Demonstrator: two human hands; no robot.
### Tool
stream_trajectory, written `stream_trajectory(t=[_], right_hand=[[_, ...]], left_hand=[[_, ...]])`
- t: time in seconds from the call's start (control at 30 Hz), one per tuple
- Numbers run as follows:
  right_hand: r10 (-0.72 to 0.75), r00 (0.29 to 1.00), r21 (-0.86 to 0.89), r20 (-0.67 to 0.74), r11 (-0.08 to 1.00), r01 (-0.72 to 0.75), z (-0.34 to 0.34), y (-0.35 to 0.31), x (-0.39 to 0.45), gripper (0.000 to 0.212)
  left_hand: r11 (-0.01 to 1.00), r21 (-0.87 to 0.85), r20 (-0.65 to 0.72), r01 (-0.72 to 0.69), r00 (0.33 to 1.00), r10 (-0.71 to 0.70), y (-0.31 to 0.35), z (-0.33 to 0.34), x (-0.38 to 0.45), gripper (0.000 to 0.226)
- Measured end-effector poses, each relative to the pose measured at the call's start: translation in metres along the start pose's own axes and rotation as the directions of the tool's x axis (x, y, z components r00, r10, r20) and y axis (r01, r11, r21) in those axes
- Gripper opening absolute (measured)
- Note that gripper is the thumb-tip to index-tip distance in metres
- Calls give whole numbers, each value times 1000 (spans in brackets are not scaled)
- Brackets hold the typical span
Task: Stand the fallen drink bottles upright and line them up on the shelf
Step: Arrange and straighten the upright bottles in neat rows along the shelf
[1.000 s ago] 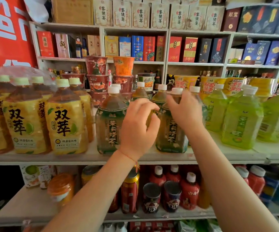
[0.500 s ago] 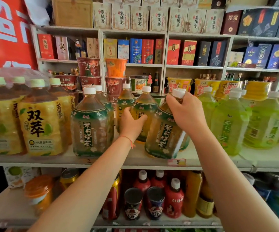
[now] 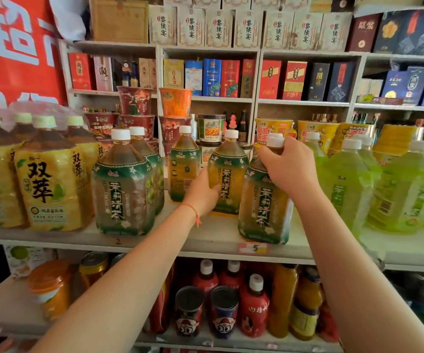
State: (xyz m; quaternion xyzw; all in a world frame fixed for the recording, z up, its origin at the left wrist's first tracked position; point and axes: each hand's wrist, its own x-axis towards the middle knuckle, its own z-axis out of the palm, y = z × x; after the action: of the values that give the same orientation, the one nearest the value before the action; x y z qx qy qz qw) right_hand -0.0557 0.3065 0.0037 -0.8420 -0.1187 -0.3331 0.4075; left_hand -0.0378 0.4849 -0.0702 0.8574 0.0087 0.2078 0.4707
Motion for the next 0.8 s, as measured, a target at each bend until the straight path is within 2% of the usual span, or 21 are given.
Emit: stream_trajectory(t=[0.07,0.13,0.17,0.23,0.27,0.33,0.4,0.57,0.7,0.8], right_hand=[[-17,1000,14,-20,1000,17,3,0,-1,19],[-45,999,50,0,998,45,6,0,-1,17],[-53,998,80,28,995,50,7,0,0,15],[-59,996,119,69,992,50,12,-1,0,15],[-61,996,126,68,991,52,14,-3,0,15],[-64,996,149,54,987,55,22,-9,-1,18],[-62,996,169,60,984,51,29,-13,-1,19],[-76,996,150,37,986,69,35,-11,0,19],[-80,996,144,36,987,74,37,-9,0,21],[-80,996,146,39,986,74,37,-8,1,20]], left_hand=[[982,186,-1,-29,1000,30,-4,-6,1,38],[890,454,-151,-30,982,111,-6,-12,3,30],[863,506,-269,-3,950,161,-6,-14,5,28],[891,453,-485,27,846,221,-1,-17,7,36],[919,393,-541,28,815,207,1,-18,11,47],[956,288,-531,63,841,105,4,-19,20,73],[954,267,-485,134,875,13,3,-19,31,85],[839,502,-427,210,904,30,-7,-18,47,86],[807,530,-408,260,913,-26,-6,-18,49,89],[803,544,-366,244,930,-35,-3,-22,46,94]])
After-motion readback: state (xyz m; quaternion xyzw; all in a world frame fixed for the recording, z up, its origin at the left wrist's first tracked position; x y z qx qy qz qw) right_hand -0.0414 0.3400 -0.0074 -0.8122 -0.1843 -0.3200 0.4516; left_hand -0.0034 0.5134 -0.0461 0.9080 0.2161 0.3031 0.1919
